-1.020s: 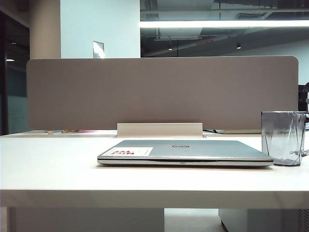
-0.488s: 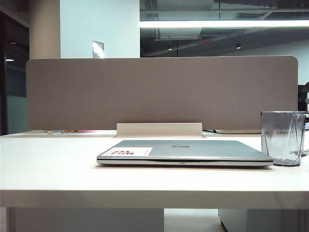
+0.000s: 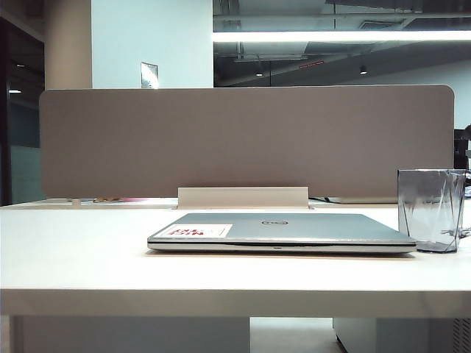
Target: Pick up the water cup and place it on the right side of the laptop.
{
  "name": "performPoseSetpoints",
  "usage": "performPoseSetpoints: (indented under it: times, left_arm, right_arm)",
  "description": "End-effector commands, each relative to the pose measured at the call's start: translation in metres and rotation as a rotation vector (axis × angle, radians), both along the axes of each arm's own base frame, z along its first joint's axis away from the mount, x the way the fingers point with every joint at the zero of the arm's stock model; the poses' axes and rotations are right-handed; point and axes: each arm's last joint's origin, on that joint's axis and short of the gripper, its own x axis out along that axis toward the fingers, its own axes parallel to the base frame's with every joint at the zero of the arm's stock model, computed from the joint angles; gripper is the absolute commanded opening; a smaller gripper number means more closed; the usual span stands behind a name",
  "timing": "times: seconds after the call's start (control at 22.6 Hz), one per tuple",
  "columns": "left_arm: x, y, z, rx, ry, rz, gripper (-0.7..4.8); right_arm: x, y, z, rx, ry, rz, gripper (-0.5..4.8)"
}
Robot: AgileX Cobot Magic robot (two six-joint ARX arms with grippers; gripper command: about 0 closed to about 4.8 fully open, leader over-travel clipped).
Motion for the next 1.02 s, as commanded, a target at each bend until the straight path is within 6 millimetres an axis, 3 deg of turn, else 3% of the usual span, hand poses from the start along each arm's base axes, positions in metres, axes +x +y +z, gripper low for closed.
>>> performPoseSetpoints:
  times: [0.04, 0.75, 1.02]
  left_arm:
    - [0.000, 0.000, 0.002, -0.001, -0.016, -0.003, -0.03]
    - [0.000, 0.000, 0.002, -0.001, -0.016, 0.000, -0.03]
    - [0.000, 0.010, 0.002, 0.000, -0.016, 0.109, -0.03]
  right_arm:
    - [0.000, 0.000, -0.004, -0.002, 0.029, -0.004, -0.08]
    - [0.000, 0.002, -0.008, -0.001, 0.069, 0.020, -0.08]
    - [0.000, 0.002, -0.008, -0.002, 0.070, 0.017, -0.08]
